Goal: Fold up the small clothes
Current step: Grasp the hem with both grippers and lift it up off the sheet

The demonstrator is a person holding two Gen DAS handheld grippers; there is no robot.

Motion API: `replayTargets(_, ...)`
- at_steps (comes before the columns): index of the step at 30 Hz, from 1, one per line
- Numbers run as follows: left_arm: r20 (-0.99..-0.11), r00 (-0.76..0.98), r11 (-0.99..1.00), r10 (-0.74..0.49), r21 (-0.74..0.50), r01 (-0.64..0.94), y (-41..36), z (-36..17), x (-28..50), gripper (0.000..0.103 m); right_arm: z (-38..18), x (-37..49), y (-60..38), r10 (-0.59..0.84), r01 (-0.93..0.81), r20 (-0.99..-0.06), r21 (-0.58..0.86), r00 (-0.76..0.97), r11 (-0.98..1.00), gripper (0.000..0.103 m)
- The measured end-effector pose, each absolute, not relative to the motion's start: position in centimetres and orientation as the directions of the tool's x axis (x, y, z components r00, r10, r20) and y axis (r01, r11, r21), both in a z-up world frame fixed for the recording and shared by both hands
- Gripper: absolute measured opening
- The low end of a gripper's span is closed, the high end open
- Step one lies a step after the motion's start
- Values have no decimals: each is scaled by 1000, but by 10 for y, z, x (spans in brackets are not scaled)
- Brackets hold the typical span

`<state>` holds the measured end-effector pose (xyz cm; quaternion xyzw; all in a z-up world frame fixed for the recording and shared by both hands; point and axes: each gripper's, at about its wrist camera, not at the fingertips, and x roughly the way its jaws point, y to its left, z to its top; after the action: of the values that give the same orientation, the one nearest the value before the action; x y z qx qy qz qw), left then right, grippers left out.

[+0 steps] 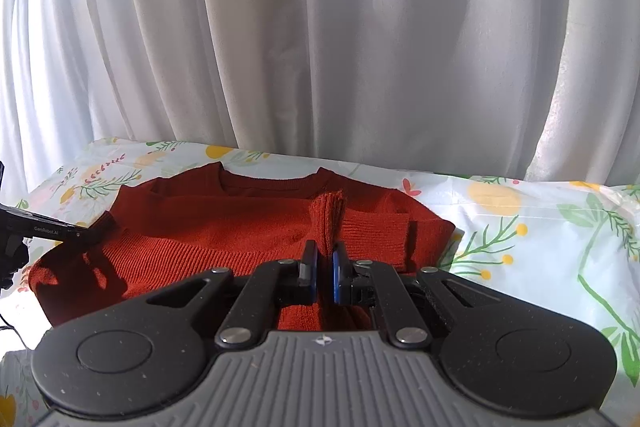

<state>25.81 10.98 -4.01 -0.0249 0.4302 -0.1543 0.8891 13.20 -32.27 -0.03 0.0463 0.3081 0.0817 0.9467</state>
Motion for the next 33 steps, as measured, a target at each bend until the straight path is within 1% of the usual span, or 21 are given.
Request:
replayTargets(2,-759,575,950,-305,-197,244,109,-44,264,33,-3,134,-321,179,-121,-584,137,792,983,6)
replayTargets(5,-764,566,949,-309,-205,241,106,-48,271,30,-6,140,-320,172,-118,-602,129,780,985,6)
replayTargets(6,-765,566,948,-308,-199,247,105,-48,272,17,-7,141,-319,167,-115,-607,124,777,986,6)
replayTargets(7,-764,565,947,-311,-196,256,104,-47,272,7,-8,142,-319,163,-114,-611,118,775,986,6)
replayTargets(9,-754,582,949,-305,-190,252,104,-38,270,7,-6,140,-316,157,-123,-602,97,783,988,6)
replayTargets(10,-737,596,945,-320,-205,253,107,-30,268,7,-3,139,-315,154,-130,-589,83,794,988,6)
replayTargets(14,-633,685,933,-361,-243,267,120,21,260,7,22,133,-318,131,-120,-511,55,850,991,6)
replayTargets(17,-564,742,932,-362,-229,281,122,56,259,7,39,134,-321,114,-106,-457,43,882,993,6)
replayTargets(19,-536,764,933,-360,-218,286,121,71,264,7,48,139,-323,105,-98,-433,39,895,994,6)
replayTargets(24,-518,789,944,-331,-177,279,108,83,286,7,60,159,-324,84,-79,-390,28,917,996,6)
replayTargets(33,-555,779,956,-293,-188,226,93,67,337,7,50,215,-329,40,-17,-407,59,912,998,6)
